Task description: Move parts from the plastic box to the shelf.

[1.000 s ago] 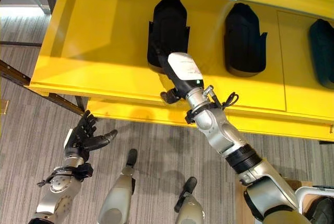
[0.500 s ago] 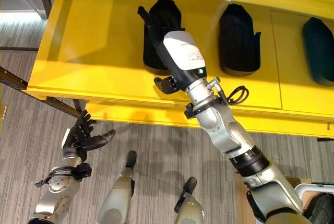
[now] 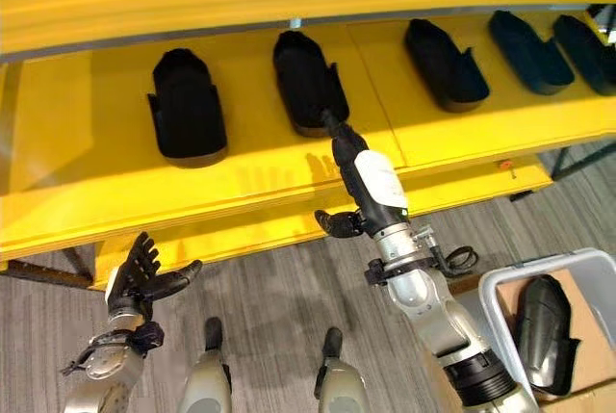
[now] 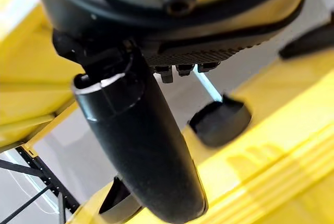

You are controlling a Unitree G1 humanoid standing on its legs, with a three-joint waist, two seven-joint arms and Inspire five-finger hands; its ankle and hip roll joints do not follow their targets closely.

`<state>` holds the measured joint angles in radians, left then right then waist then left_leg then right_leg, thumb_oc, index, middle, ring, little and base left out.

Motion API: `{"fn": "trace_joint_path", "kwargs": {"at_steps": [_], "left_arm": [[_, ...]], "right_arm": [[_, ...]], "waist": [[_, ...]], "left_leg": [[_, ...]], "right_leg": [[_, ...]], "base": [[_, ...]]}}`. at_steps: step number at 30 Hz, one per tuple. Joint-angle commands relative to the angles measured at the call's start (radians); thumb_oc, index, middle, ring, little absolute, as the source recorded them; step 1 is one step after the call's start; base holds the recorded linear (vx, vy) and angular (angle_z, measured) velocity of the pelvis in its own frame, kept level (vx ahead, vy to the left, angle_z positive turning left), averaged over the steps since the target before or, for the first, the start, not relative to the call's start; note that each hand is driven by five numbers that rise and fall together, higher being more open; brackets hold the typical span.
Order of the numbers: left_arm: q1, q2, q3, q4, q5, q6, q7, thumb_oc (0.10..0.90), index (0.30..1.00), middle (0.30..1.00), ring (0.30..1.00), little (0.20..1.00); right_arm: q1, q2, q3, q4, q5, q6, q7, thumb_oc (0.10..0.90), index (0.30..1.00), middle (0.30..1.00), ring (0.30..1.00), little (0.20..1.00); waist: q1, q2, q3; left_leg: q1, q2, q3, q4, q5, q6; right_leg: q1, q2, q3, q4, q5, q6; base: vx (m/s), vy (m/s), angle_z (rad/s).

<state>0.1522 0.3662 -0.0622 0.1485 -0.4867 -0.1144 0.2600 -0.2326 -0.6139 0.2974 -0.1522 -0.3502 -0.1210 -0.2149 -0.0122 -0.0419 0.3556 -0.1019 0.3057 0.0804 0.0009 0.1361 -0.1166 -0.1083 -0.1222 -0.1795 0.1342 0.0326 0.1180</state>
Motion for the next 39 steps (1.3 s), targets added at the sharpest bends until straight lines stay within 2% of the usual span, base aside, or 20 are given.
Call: {"fn": "trace_joint_path", "kwargs": {"at_steps": [1, 5, 7, 8, 9, 10, 11, 13, 15, 17, 19, 20, 24, 29, 31, 34, 35, 36, 38, 39], "left_arm": [[-0.042, 0.054, -0.022, -0.054, 0.054, -0.108, -0.038, 0.900, 1.000, 1.000, 1.000, 1.000], [-0.035, 0.033, -0.027, -0.049, 0.060, -0.114, -0.037, 0.900, 1.000, 1.000, 1.000, 1.000], [-0.036, 0.027, -0.032, -0.044, 0.061, -0.118, -0.036, 0.900, 1.000, 1.000, 1.000, 1.000], [-0.038, 0.027, -0.032, -0.044, 0.061, -0.118, -0.036, 0.900, 1.000, 1.000, 1.000, 1.000], [-0.039, 0.023, -0.033, -0.047, 0.063, -0.119, -0.035, 0.900, 1.000, 1.000, 1.000, 1.000], [-0.038, 0.022, -0.032, -0.047, 0.064, -0.120, -0.035, 0.900, 1.000, 1.000, 1.000, 1.000], [-0.038, 0.022, -0.031, -0.047, 0.064, -0.120, -0.035, 0.900, 1.000, 1.000, 1.000, 1.000], [-0.033, 0.019, -0.025, -0.049, 0.065, -0.120, -0.039, 0.900, 1.000, 1.000, 1.000, 1.000], [-0.022, 0.010, -0.024, -0.061, 0.067, -0.125, -0.045, 0.900, 1.000, 1.000, 1.000, 1.000], [-0.016, 0.002, -0.027, -0.065, 0.067, -0.126, -0.044, 0.900, 1.000, 1.000, 1.000, 1.000], [-0.016, 0.000, -0.027, -0.067, 0.069, -0.127, -0.044, 0.900, 1.000, 1.000, 1.000, 1.000], [-0.017, -0.002, -0.030, -0.065, 0.068, -0.130, -0.041, 0.900, 1.000, 1.000, 1.000, 1.000], [-0.021, -0.007, -0.037, -0.060, 0.071, -0.132, -0.045, 0.900, 1.000, 1.000, 1.000, 1.000], [-0.031, -0.006, -0.051, -0.065, 0.087, -0.124, -0.029, 0.900, 1.000, 1.000, 1.000, 1.000], [-0.036, 0.005, -0.058, -0.063, 0.090, -0.121, -0.026, 0.900, 1.000, 1.000, 1.000, 1.000], [-0.044, 0.012, -0.055, -0.065, 0.090, -0.118, -0.021, 0.900, 1.000, 1.000, 1.000, 1.000], [-0.049, 0.024, -0.044, -0.071, 0.089, -0.119, -0.013, 0.900, 1.000, 1.000, 1.000, 1.000], [-0.050, 0.024, -0.043, -0.071, 0.089, -0.119, -0.013, 0.900, 1.000, 1.000, 1.000, 1.000], [-0.043, 0.030, -0.031, -0.078, 0.083, -0.123, -0.012, 0.900, 1.000, 1.000, 1.000, 1.000], [-0.035, 0.032, -0.020, -0.082, 0.078, -0.124, -0.015, 0.900, 1.000, 1.000, 1.000, 1.000]], "right_arm": [[-0.109, 0.010, -0.014, -0.095, 0.030, -0.121, -0.056, 0.900, 1.000, 1.000, 1.000, 1.000], [-0.105, 0.001, -0.012, -0.097, 0.050, -0.140, -0.075, 0.900, 1.000, 1.000, 1.000, 1.000], [-0.109, 0.000, -0.011, -0.091, 0.054, -0.145, -0.084, 0.900, 1.000, 1.000, 1.000, 1.000], [-0.110, -0.001, -0.011, -0.091, 0.054, -0.145, -0.085, 0.900, 1.000, 1.000, 1.000, 1.000], [-0.117, 0.001, -0.004, -0.080, 0.063, -0.146, -0.084, 0.900, 1.000, 1.000, 1.000, 1.000], [-0.121, 0.000, -0.001, -0.075, 0.067, -0.148, -0.080, 0.900, 1.000, 1.000, 1.000, 1.000], [-0.121, 0.000, -0.001, -0.075, 0.067, -0.148, -0.080, 0.900, 1.000, 1.000, 1.000, 1.000], [-0.120, -0.002, -0.001, -0.075, 0.075, -0.149, -0.063, 0.900, 1.000, 1.000, 1.000, 1.000], [-0.098, -0.002, -0.011, -0.072, 0.081, -0.148, -0.044, 0.900, 1.000, 1.000, 1.000, 1.000], [-0.095, 0.010, -0.009, -0.063, 0.081, -0.146, -0.042, 0.900, 1.000, 1.000, 1.000, 1.000], [-0.099, 0.015, -0.006, -0.057, 0.078, -0.145, -0.041, 0.900, 1.000, 1.000, 1.000, 1.000], [-0.109, 0.035, 0.003, -0.054, 0.075, -0.145, -0.042, 0.900, 1.000, 1.000, 1.000, 1.000], [-0.096, 0.052, 0.000, -0.058, 0.068, -0.141, -0.034, 0.900, 1.000, 1.000, 1.000, 1.000], [-0.035, 0.065, -0.029, -0.080, 0.052, -0.125, -0.030, 0.900, 1.000, 1.000, 1.000, 1.000], [-0.042, 0.070, -0.008, -0.072, 0.039, -0.111, -0.016, 0.900, 1.000, 1.000, 1.000, 1.000], [-0.061, 0.076, 0.007, -0.067, 0.025, -0.110, -0.015, 0.900, 1.000, 1.000, 1.000, 1.000], [-0.103, 0.097, 0.032, -0.052, 0.013, -0.104, -0.016, 0.900, 1.000, 1.000, 1.000, 1.000], [-0.106, 0.097, 0.033, -0.051, 0.013, -0.104, -0.017, 0.900, 1.000, 1.000, 1.000, 1.000], [-0.142, 0.120, 0.061, -0.024, 0.009, -0.095, -0.011, 0.900, 1.000, 1.000, 1.000, 1.000], [-0.170, 0.133, 0.072, -0.007, 0.007, -0.086, -0.008, 0.900, 1.000, 1.000, 1.000, 1.000]], "waist": [[0.024, -0.022, -0.132], [0.014, -0.002, -0.163], [0.024, -0.003, -0.159], [0.023, -0.002, -0.160], [0.042, -0.013, -0.153], [0.050, -0.021, -0.153], [0.048, -0.021, -0.153], [0.058, -0.033, -0.156], [0.059, -0.040, -0.162], [0.071, -0.037, -0.163], [0.079, -0.035, -0.164], [0.085, -0.029, -0.166], [0.077, -0.023, -0.186], [0.037, -0.010, -0.212], [0.022, -0.003, -0.197], [0.028, -0.001, -0.183], [0.055, 0.005, -0.156], [0.055, 0.003, -0.156], [0.071, 0.012, -0.144], [0.069, 0.015, -0.135]], "left_leg": [[0.046, 0.044, 0.012, -0.060, 0.075, -0.001], [0.053, 0.092, 0.000, -0.065, 0.164, -0.016], [0.046, 0.073, -0.067, -0.031, 0.188, -0.003], [0.040, 0.073, -0.070, -0.029, 0.191, -0.003], [0.015, -0.004, -0.184, 0.020, 0.165, 0.023], [-0.006, -0.047, -0.234, 0.047, 0.147, 0.032], [-0.009, -0.048, -0.236, 0.050, 0.146, 0.032], [-0.021, -0.167, -0.276, 0.067, 0.054, 0.061], [-0.022, -0.284, -0.240, 0.073, -0.037, 0.097], [-0.027, -0.358, -0.245, 0.078, -0.061, 0.115], [-0.035, -0.385, -0.251, 0.082, -0.069, 0.123], [-0.040, -0.428, -0.277, 0.075, -0.068, 0.130], [-0.008, -0.417, -0.253, 0.032, -0.057, 0.144], [0.050, -0.395, -0.197, -0.063, -0.041, 0.155], [0.060, -0.392, -0.141, -0.051, -0.072, 0.174], [0.055, -0.385, -0.113, -0.035, -0.089, 0.183], [0.060, -0.361, -0.054, -0.027, -0.115, 0.184], [0.056, -0.362, -0.052, -0.026, -0.112, 0.184], [0.068, -0.322, 0.008, -0.026, -0.126, 0.169], [0.084, -0.295, 0.038, -0.021, -0.139, 0.160]], "right_leg": [[-0.022, 0.058, 0.039, 0.055, -0.061, -0.017], [-0.021, 0.126, 0.094, 0.031, -0.066, -0.051], [-0.004, 0.137, 0.121, 0.008, -0.060, -0.063], [-0.006, 0.138, 0.120, 0.004, -0.054, -0.064], [0.013, 0.136, 0.149, -0.026, -0.044, -0.072], [0.019, 0.132, 0.155, -0.042, -0.033, -0.073], [0.019, 0.131, 0.154, -0.043, -0.033, -0.073], [0.044, 0.123, 0.165, -0.082, -0.017, -0.077], [0.068, 0.117, 0.156, -0.130, 0.011, -0.071], [0.071, 0.125, 0.166, -0.155, 0.031, -0.061], [0.068, 0.130, 0.175, -0.164, 0.038, -0.056], [0.063, 0.147, 0.195, -0.174, 0.049, -0.050], [0.065, 0.157, 0.216, -0.185, 0.061, -0.048], [0.079, 0.146, 0.237, -0.179, 0.056, -0.039], [0.048, 0.152, 0.297, -0.132, 0.052, -0.025], [0.013, 0.155, 0.300, -0.076, 0.044, -0.016], [-0.031, 0.099, 0.176, -0.007, 0.039, 0.017], [-0.035, 0.099, 0.178, -0.006, 0.042, 0.017], [-0.052, -0.004, 0.025, 0.001, 0.064, 0.022], [-0.067, -0.069, -0.015, -0.025, 0.102, 0.026]], "base": [[0.00, -0.131, -0.56], [0.00, -0.179, -0.42], [0.01, -0.150, -0.40], [0.00, -0.114, -0.44], [0.00, -0.103, -0.45], [0.01, -0.102, -0.52], [0.03, -0.101, -0.45], [0.08, -0.102, -0.23], [0.08, -0.067, -0.08], [0.02, -0.020, -0.31], [0.00, 0.002, -0.81], [0.01, 0.011, -0.72], [0.05, 0.066, -0.23], [0.06, 0.118, -0.09], [0.02, 0.222, -0.48], [-0.04, 0.082, -0.91], [-0.08, 0.049, -0.76], [-0.08, -0.005, -1.11], [-0.03, -0.075, -1.59], [0.02, -0.101, -1.19]]}}
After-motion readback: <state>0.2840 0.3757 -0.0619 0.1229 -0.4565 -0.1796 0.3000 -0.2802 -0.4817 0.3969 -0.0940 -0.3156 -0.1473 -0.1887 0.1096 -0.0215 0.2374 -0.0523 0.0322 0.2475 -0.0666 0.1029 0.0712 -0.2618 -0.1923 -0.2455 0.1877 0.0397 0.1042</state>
